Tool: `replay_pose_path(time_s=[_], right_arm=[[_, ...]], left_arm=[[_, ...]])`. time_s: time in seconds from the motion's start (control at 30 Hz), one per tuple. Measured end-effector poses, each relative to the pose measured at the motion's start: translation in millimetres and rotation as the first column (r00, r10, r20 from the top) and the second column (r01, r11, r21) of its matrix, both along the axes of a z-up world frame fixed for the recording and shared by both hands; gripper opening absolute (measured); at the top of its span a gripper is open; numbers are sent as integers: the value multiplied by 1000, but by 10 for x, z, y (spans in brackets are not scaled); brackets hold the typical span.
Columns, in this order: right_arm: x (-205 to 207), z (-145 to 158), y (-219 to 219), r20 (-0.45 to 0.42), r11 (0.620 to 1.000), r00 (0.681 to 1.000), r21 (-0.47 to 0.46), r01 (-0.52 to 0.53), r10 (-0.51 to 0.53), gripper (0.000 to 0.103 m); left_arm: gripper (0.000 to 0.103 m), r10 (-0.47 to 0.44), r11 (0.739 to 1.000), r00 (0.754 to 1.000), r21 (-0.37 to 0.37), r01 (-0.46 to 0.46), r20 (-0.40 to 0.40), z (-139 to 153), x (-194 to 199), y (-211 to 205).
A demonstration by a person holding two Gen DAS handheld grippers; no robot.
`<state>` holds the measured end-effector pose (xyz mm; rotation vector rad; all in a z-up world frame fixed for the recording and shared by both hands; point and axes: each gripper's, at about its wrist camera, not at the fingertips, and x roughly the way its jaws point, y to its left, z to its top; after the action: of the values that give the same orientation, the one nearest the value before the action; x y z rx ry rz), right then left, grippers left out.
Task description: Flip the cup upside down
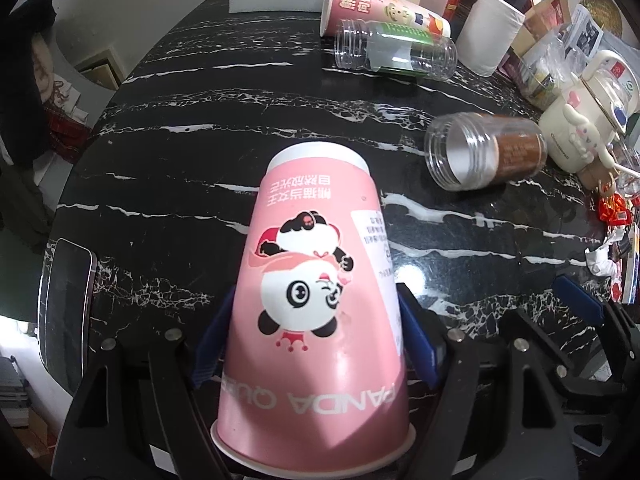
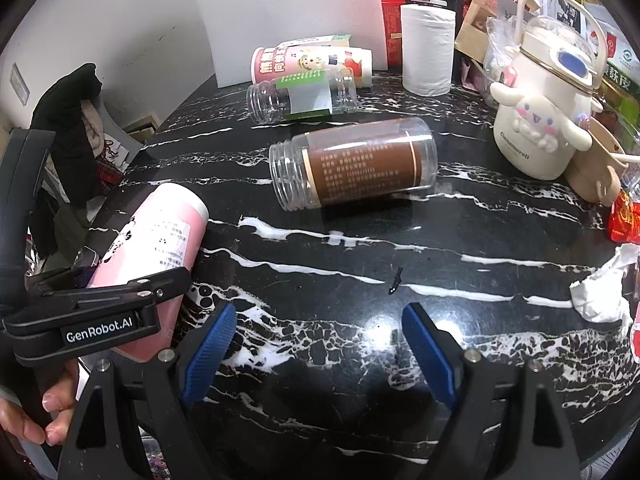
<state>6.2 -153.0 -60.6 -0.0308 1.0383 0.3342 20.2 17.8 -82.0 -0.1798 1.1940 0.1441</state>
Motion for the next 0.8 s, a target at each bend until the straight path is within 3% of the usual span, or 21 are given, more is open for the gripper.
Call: replay_pose_path(time_s=[0.33, 0.43, 0.8], right_arm=[[-52, 84, 25, 14, 1000, 1000, -8, -3, 3, 85], [-65, 127, 45, 21, 1000, 1000, -11, -3, 3, 85], [-139, 408, 331, 62, 999, 998, -22, -30, 31, 85]], left_arm=[[76, -11, 1000, 998, 14, 10, 58, 299, -90, 44], [80, -25, 999, 996, 28, 23, 80, 448, -144, 71], [82, -29, 996, 994, 82, 21, 107, 769, -438, 427]])
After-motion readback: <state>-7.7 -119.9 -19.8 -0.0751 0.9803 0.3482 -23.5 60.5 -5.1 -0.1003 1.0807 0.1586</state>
